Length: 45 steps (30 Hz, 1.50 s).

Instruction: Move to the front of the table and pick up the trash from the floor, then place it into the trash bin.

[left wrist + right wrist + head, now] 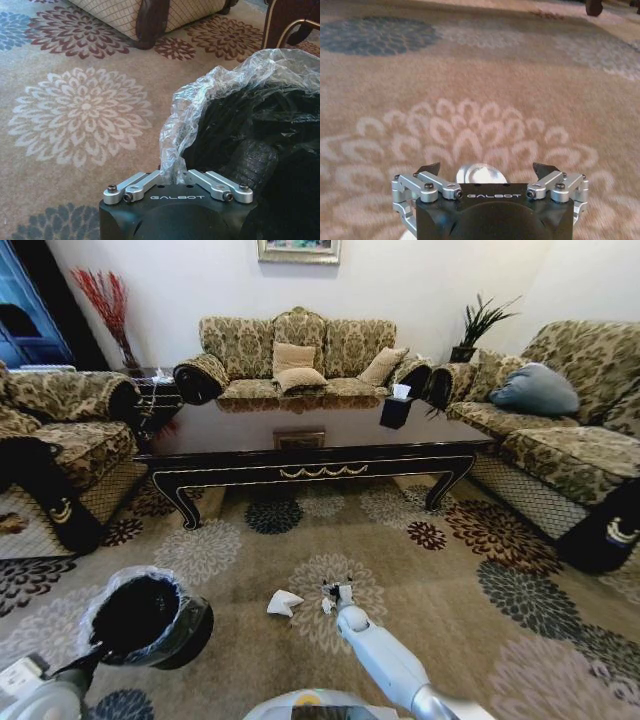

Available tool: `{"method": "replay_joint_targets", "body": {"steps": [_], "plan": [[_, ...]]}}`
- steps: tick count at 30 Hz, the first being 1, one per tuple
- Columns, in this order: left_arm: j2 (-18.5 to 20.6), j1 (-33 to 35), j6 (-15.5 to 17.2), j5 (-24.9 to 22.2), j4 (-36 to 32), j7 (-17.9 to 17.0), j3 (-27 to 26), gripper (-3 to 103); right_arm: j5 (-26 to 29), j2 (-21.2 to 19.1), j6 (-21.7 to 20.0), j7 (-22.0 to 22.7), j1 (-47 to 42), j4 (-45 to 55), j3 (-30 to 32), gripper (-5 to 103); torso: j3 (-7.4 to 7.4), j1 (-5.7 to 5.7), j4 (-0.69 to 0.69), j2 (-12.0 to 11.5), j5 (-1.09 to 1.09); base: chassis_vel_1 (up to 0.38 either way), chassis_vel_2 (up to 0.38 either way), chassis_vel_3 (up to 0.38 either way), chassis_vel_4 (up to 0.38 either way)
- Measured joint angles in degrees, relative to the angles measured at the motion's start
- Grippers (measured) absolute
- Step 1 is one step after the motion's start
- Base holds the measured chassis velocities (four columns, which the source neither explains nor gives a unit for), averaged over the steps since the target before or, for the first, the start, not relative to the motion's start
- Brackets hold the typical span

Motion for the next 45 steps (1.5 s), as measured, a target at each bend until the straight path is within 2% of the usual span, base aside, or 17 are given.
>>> {"method": "replay_joint_targets", "body": {"steps": [12,13,15,17,18,20,26,35,37,39,40,41,43,45], "plan": [[-0.44,-0.28,0.0,0.91,-0.52,-0.09,1.28,2,-0.01,0.36,1.26,-2.23,-0.54,-2.57,1.09,102,0.0,0.0,0.0,0.0,0.0,0.0,0.0,0.0,0.0],[-0.44,-0.29,0.0,0.92,-0.61,-0.1,1.28,2,-0.02,0.31,1.21,-2.54,-0.58,-2.45,0.9,93,0.0,0.0,0.0,0.0,0.0,0.0,0.0,0.0,0.0],[-0.43,-0.28,0.0,0.92,-0.67,-0.1,1.27,2,-0.02,0.32,1.1,-2.58,-0.58,-2.44,0.78,93,0.0,0.0,0.0,0.0,0.0,0.0,0.0,0.0,0.0],[-0.35,-0.18,0.0,0.9,-0.75,-0.1,1.08,2,-0.1,0.45,0.78,-2.59,-0.58,-2.63,0.56,83,0.0,0.0,0.0,0.0,0.0,0.0,0.0,0.0,0.0],[-0.35,-0.18,0.0,0.9,-0.75,-0.1,1.08,2,-0.1,0.45,0.78,-2.59,-0.58,-2.63,0.56,83,0.0,0.0,0.0,0.0,0.0,0.0,0.0,0.0,0.0],[-0.3,-0.1,0.0,0.87,-0.82,-0.12,0.88,2,-0.27,0.54,0.47,-2.59,-0.56,-2.75,0.44,73,0.0,0.0,0.0,0.0,-0.01,0.0,0.0,0.0,0.0],[-0.34,0.11,-0.01,0.78,-0.95,-0.13,0.72,2,-1.08,0.49,0.08,-2.48,-0.71,-2.8,0.02,61,0.0,0.0,-0.01,0.0,-0.03,0.0,0.0,0.0,0.0],[-0.71,0.14,0.0,0.98,-1.31,-0.18,1.45,2,-2.87,-0.3,1.16,-2.94,-1.72,0.05,-0.16,61,0.02,0.0,0.01,-0.02,0.02,0.0,0.0,0.0,0.0],[-0.74,0.11,-0.01,1.03,-1.38,-0.21,1.57,2,-3.76,-0.66,2.37,-3.62,-1.93,1.46,-0.13,61,0.01,0.0,0.02,-0.02,0.01,0.0,0.0,0.0,0.0],[-0.8,0.1,-0.01,1.12,-1.46,-0.21,1.82,2,-6.41,-1.32,6.29,-5.77,-2.09,3.76,-0.14,61,0.01,0.01,0.01,-0.02,0.01,0.0,0.0,0.0,0.0],[-0.8,0.1,-0.01,1.12,-1.46,-0.21,1.82,2,-6.41,-1.32,6.29,-5.77,-2.09,3.76,-0.14,61,0.01,0.01,0.01,-0.02,0.01,0.0,0.0,0.0,0.0],[-0.82,0.1,-0.01,1.15,-1.47,-0.21,1.89,2,-7.48,-1.47,7.85,-6.55,-2.09,4.27,-0.15,61,0.01,0.01,0.01,-0.02,0.01,0.0,0.0,0.0,0.0],[-0.97,0.04,0.0,1.53,-1.54,-0.23,2.48,2,-10.84,-2.27,14.06,-10.17,-1.95,7.15,-0.48,61,0.02,0.01,0.01,-0.02,0.01,0.0,0.0,0.0,0.0],[-1.06,-0.01,-0.01,1.8,-1.61,-0.26,2.82,2,-10.43,-2.75,15.32,-11.36,-1.95,9.19,-0.84,61,0.02,0.01,0.0,-0.02,0.01,0.0,0.0,0.0,0.0]]}}
